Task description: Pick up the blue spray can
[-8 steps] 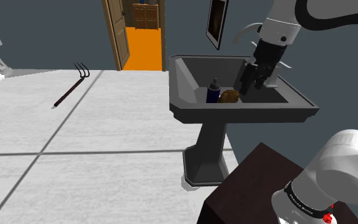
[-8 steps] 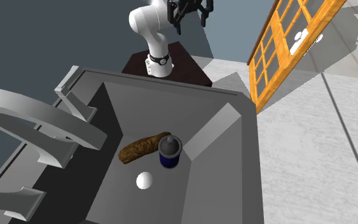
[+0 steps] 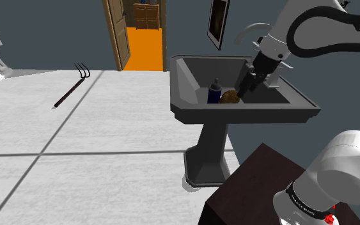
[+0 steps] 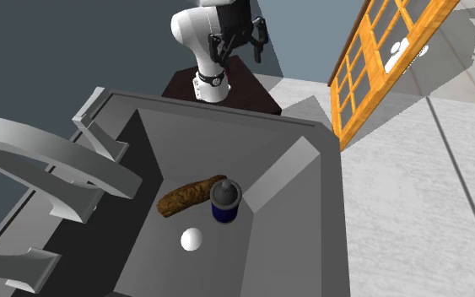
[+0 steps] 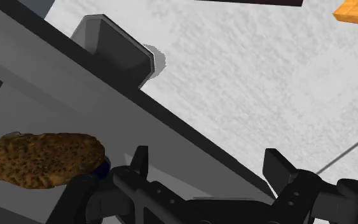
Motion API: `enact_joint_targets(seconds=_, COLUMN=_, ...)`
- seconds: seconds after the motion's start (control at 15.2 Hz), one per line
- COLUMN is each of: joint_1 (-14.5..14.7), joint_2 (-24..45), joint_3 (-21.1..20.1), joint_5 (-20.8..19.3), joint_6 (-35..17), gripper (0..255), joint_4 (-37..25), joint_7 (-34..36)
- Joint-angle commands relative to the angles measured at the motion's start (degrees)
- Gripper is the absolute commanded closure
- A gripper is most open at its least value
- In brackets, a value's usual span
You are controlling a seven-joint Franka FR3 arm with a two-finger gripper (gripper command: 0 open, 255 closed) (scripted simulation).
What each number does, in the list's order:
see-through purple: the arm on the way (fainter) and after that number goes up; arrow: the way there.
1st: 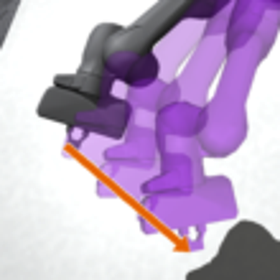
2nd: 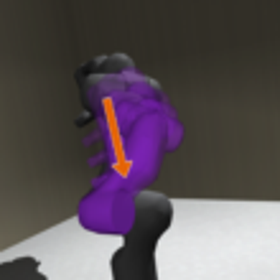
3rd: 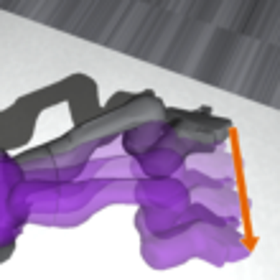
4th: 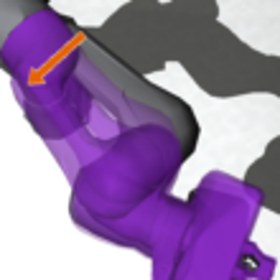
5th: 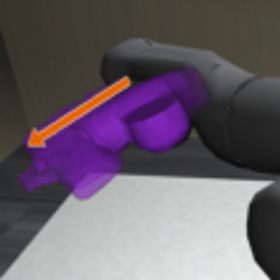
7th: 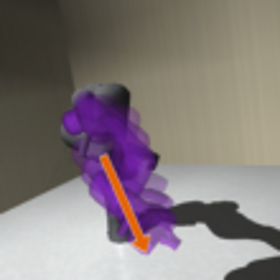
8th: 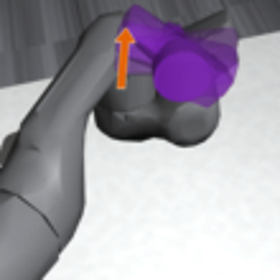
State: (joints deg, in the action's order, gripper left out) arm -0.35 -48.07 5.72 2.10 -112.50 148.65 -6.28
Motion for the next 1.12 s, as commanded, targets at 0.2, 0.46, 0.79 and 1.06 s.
enact_joint_targets(seconds=0.2, joint_1=0.5, joint_2=3.7, joint_3=7.0, joint_5=-1.3, joint_6=-16.1, gripper=0, joint_4=4.3, joint_7=-10.2)
enact_joint_targets(seconds=0.46, joint_1=3.4, joint_2=9.6, joint_3=14.2, joint_5=0.0, joint_6=-28.9, gripper=0, joint_4=5.3, joint_7=-19.5)
enact_joint_targets(seconds=0.79, joint_1=13.8, joint_2=18.2, joint_3=27.5, joint_5=7.0, joint_6=-43.1, gripper=0, joint_4=2.9, joint_7=-34.8)
enact_joint_targets(seconds=1.06, joint_1=31.2, joint_2=23.1, joint_3=44.8, joint_5=17.5, joint_6=-51.2, gripper=0, joint_4=-2.1, joint_7=-50.9)
